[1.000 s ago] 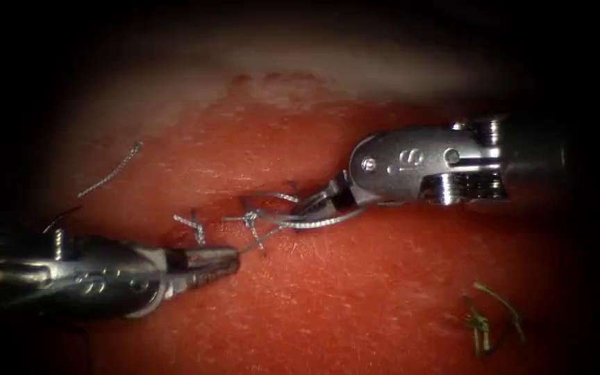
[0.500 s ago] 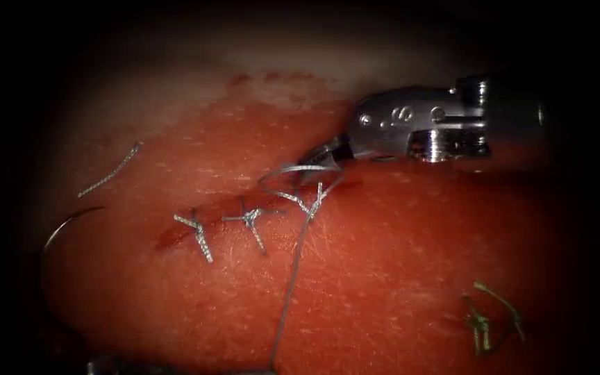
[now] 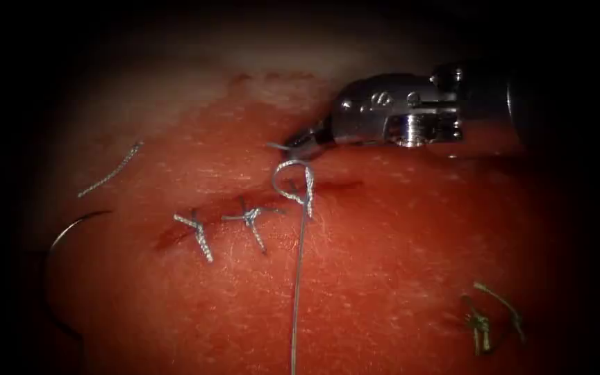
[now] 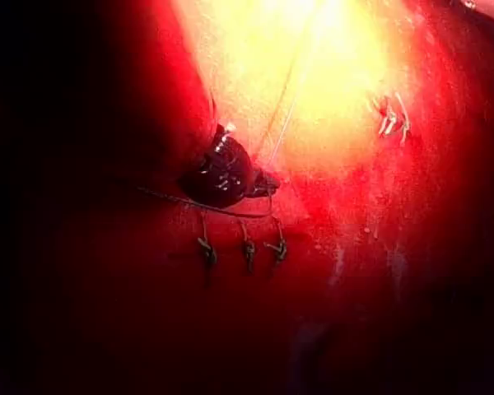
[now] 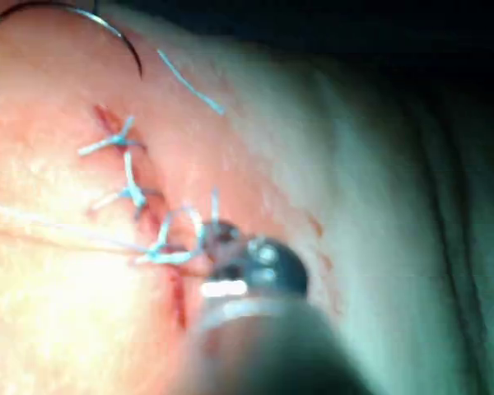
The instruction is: Wound Closure
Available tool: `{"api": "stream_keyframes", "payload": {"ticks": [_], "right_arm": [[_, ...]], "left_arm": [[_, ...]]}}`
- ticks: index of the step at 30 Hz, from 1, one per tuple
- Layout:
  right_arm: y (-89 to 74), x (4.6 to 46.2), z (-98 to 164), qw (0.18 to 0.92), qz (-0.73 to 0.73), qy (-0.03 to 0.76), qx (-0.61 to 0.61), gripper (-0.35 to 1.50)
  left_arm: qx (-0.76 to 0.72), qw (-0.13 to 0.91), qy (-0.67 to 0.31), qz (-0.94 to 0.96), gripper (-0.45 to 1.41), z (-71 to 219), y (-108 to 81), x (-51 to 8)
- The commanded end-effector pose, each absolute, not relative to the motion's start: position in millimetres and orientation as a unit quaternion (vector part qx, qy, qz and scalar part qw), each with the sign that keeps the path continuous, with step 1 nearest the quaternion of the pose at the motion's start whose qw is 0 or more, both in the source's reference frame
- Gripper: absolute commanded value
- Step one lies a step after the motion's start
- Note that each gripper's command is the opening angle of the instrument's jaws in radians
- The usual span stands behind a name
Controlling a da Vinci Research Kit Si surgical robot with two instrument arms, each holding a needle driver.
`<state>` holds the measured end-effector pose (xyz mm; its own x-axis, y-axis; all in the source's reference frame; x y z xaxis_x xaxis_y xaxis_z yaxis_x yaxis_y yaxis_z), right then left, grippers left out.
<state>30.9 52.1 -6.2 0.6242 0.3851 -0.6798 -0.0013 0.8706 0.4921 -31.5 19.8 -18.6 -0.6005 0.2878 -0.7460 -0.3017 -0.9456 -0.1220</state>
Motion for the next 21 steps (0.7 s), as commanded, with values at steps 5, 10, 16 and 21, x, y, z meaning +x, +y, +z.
{"api": "stream_keyframes", "payload": {"ticks": [5, 10, 16, 21], "right_arm": [[52.3, 31.8, -5.2, 0.873, 0.123, 0.416, 0.222, -0.35], [52.2, 32.0, -5.2, 0.873, 0.124, 0.417, 0.221, -0.35], [52.0, 32.2, -5.1, 0.874, 0.126, 0.416, 0.218, -0.35], [51.9, 32.2, -4.8, 0.874, 0.126, 0.416, 0.217, -0.35]], "left_arm": [[-0.421, 0.164, -0.004, 0.892, -0.35, -19.9, 16.2, -32.7], [-0.424, 0.160, -0.008, 0.892, -0.35, -21.9, 13.9, -33.1], [-0.427, 0.160, -0.014, 0.890, -0.35, -22.9, 12.3, -32.9], [-0.429, 0.160, -0.019, 0.889, -0.35, -23.1, 9.9, -33.3]]}}
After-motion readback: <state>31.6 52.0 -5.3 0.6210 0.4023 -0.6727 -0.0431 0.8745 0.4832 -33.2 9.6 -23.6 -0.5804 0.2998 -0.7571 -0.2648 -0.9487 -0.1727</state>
